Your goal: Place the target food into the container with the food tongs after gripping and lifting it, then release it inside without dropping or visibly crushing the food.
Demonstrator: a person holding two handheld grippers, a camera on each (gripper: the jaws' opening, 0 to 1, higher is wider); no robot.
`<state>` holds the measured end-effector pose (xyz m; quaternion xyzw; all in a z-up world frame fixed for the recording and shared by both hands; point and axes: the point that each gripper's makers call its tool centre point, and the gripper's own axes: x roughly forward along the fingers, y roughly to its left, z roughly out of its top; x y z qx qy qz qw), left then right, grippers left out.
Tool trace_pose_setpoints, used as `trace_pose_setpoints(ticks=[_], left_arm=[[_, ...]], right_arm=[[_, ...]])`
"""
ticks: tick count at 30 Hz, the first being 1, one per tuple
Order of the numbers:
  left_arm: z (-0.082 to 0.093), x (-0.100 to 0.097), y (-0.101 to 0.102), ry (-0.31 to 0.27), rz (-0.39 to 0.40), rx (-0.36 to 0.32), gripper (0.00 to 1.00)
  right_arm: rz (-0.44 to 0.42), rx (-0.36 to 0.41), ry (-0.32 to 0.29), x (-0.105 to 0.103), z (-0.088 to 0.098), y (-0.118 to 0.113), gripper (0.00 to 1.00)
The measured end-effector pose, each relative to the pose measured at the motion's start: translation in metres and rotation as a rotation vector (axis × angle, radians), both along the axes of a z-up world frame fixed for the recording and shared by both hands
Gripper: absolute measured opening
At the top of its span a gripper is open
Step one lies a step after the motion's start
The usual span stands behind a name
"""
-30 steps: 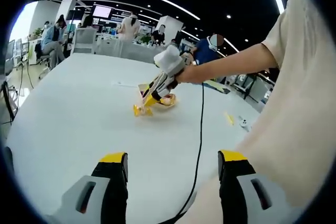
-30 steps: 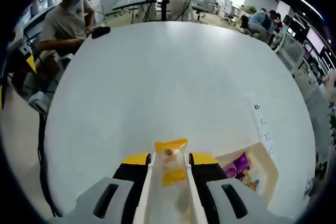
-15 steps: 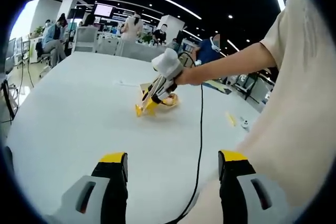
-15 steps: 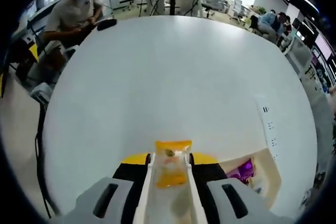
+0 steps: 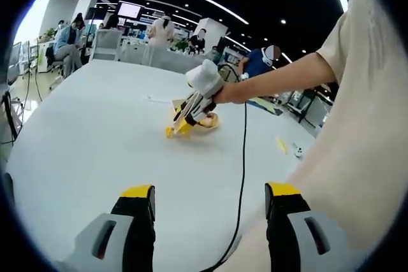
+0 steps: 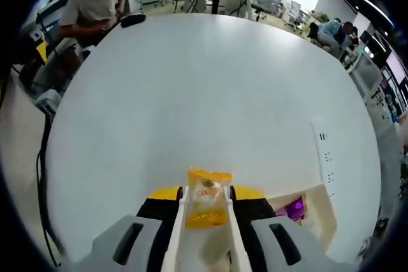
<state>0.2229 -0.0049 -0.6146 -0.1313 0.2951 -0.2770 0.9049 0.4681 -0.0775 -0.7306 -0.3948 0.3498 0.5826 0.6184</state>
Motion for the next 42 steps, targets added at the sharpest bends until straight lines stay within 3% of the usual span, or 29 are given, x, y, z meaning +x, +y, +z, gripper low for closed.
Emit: trace_pose_setpoints(ticks=[13, 42], left_arm=[[-0.001, 0.001, 0.000, 0.002, 0.003, -0.002, 0.70], [-0.002, 0.001, 0.003, 0.003, 0.002, -0.001, 0.70]], right_arm=[[-0.006, -0.018, -0.019, 0.001, -0.006, -0.007, 0.29], [-0.113, 0.001, 0.022, 0.004, -0.010, -0.013, 0.28]])
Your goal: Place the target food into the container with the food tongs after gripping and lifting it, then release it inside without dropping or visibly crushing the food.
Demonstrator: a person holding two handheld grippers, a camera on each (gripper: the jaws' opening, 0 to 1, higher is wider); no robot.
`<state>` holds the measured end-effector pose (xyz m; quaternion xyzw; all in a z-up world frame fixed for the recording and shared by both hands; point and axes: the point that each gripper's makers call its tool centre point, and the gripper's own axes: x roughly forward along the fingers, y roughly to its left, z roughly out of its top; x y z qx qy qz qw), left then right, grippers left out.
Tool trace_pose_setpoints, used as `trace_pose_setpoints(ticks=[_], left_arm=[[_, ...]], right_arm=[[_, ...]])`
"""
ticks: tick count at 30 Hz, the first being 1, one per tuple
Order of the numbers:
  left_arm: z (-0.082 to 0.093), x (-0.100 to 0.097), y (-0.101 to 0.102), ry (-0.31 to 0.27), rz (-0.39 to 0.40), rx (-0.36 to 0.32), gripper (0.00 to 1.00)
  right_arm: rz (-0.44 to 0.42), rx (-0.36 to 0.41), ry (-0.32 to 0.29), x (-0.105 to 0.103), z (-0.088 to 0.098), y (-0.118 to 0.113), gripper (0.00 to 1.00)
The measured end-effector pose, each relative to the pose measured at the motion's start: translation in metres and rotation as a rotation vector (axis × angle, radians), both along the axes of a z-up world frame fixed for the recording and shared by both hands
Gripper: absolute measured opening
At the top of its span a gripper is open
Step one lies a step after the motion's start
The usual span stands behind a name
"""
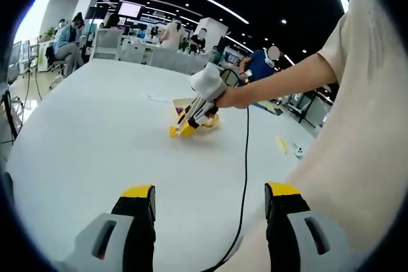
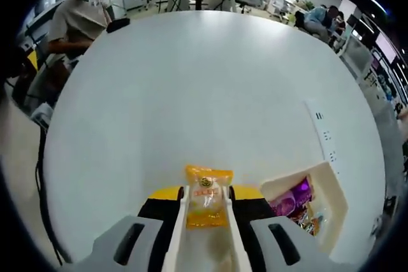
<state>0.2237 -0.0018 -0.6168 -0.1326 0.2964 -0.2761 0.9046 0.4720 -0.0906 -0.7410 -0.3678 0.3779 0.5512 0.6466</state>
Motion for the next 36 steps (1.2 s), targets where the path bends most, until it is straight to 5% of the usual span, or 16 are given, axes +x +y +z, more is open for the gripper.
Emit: trace_pose_setpoints(ticks=[23, 36], left_arm=[[0.001, 0.005, -0.005, -0.003, -0.007, 0.000, 0.70], [0.006, 0.007, -0.015, -0.017, -0.033, 0.001, 0.70]], right_arm=[[-0.087, 0.052, 0.021, 0.001, 0.006, -0.009, 0.26], [-0.115, 0.104, -0.004, 0.002, 0.029, -0.009, 0.26]])
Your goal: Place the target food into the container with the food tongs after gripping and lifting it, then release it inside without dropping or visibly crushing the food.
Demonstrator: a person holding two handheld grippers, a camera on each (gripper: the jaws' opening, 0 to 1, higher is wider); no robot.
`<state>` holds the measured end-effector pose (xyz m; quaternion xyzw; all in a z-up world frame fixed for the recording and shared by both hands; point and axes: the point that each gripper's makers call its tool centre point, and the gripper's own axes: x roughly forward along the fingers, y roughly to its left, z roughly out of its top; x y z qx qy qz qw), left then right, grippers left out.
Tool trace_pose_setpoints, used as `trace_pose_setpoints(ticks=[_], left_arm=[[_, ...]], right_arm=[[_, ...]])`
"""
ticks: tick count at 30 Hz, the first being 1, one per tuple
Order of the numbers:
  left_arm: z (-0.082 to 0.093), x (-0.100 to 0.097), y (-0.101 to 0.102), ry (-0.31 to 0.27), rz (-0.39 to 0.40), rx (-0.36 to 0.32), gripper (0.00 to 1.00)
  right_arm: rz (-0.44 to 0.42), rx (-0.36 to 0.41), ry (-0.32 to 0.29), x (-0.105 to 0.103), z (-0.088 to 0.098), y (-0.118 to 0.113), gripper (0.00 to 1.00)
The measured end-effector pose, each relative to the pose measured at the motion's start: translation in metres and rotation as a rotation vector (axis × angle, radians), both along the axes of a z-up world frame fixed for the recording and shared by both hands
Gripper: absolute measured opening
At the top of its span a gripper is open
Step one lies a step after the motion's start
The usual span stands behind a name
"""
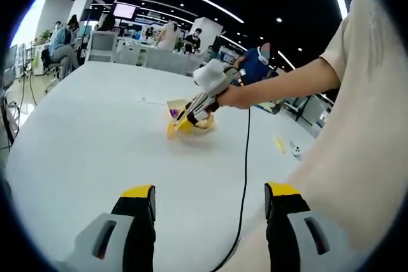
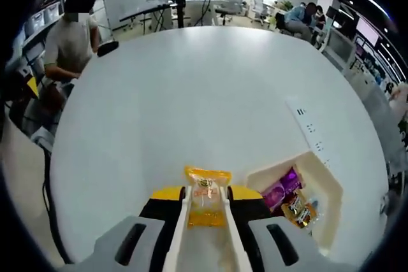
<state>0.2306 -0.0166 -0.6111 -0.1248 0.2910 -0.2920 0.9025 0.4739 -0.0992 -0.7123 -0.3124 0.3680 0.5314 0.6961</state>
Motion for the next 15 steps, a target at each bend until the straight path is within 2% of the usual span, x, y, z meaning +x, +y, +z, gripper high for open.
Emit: trace_pose_setpoints(ticks=[15], left_arm=[[0.010, -0.003, -0.005, -0.027, -0.021, 0.010, 0.70]], right_arm=[[0.001, 0.042, -0.044, -0.001, 0.027, 0.004, 0.25]])
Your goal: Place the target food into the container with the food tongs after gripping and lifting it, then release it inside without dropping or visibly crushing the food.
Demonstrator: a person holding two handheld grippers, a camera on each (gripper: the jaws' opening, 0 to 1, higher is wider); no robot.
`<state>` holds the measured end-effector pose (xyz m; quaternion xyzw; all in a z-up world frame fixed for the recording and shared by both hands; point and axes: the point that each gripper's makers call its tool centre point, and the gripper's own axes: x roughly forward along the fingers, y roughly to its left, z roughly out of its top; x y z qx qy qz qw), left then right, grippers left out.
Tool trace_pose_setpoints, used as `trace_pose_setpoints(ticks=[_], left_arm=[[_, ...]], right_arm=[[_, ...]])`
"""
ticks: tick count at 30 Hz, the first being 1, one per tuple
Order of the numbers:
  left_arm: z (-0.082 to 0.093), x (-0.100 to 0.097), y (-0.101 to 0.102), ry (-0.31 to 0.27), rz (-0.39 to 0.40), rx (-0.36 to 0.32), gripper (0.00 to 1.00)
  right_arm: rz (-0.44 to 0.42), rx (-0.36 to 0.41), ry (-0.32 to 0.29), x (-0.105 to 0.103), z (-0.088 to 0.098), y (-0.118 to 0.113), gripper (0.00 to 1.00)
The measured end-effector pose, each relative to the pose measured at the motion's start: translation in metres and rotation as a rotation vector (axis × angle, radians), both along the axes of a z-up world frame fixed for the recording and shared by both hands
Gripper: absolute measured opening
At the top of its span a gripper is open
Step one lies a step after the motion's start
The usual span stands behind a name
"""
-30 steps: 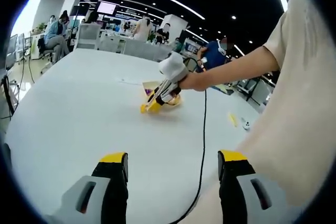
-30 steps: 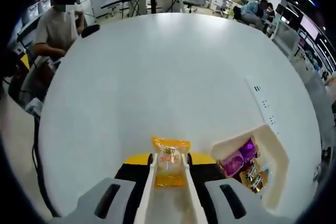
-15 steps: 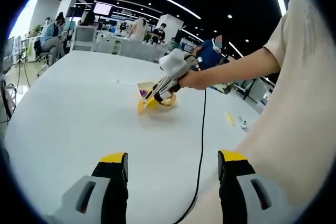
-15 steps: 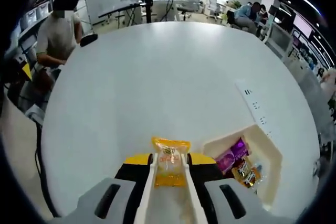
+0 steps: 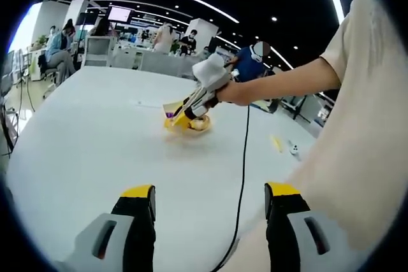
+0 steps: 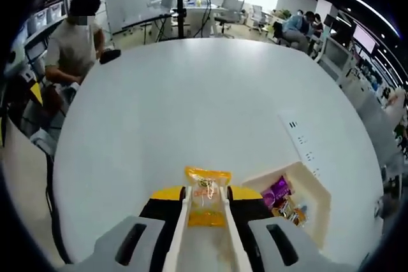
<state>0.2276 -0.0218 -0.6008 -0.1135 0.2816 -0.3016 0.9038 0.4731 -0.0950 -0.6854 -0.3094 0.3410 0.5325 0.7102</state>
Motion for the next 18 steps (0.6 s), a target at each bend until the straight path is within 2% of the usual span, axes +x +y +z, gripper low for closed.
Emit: trace_pose_setpoints(ticks=[18], left_arm=[[0.009, 0.003, -0.004, -0.042, -0.045, 0.007, 0.70]], right_arm=[[-0.056, 0.059, -0.061, 0.009, 0.038, -0.005, 0.25]])
